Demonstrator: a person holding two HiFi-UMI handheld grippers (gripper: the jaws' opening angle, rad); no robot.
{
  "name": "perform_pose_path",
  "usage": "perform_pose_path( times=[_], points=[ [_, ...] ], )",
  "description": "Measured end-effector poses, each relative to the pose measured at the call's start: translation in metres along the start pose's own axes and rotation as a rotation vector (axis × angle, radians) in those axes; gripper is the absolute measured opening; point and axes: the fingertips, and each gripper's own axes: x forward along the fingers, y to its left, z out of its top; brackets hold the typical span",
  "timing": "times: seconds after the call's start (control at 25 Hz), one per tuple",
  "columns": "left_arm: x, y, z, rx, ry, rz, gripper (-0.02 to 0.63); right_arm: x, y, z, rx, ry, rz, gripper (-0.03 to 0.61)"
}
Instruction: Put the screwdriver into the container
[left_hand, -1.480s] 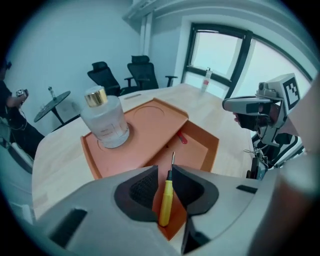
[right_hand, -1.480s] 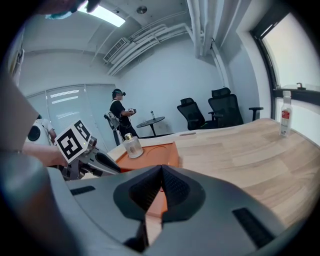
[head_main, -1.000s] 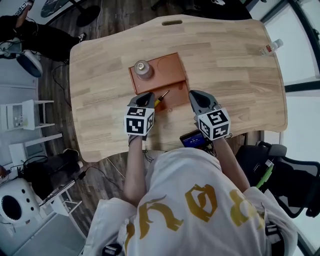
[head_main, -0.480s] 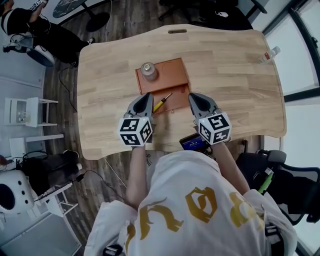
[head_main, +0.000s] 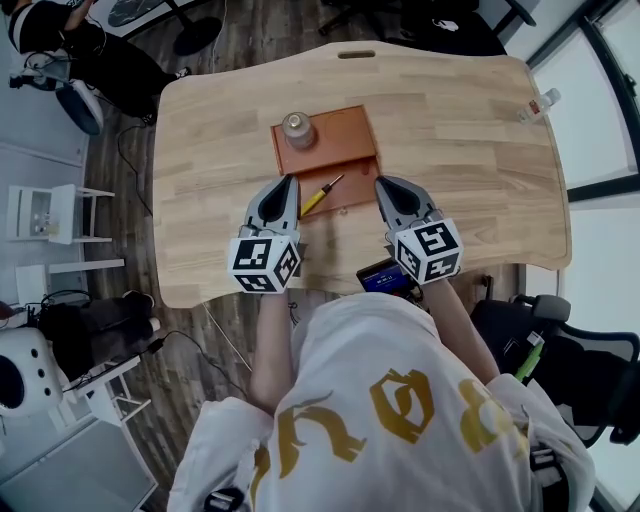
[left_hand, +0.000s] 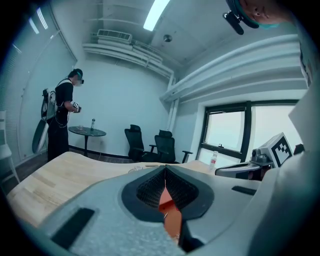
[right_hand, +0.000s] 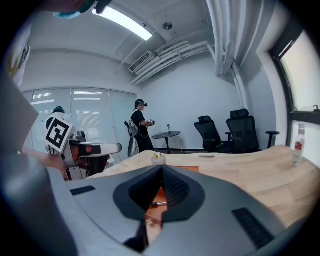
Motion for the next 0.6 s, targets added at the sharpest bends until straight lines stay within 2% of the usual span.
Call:
perform_pose_path(
  times=[0.28,0.6],
  points=[
    [0.0021,-0.0016,-0.0013,0.024,0.017,-0.003,0.011,0.0025,-0.0012,-0.0002,-0.004,0.008,-0.003,0.011],
    [0.0074,0.0003,-0.0104,0.006,0.042,0.000,0.011,0.0048,-0.0061,-0.0068,0.012,0.020,-0.004,0.010]
  ],
)
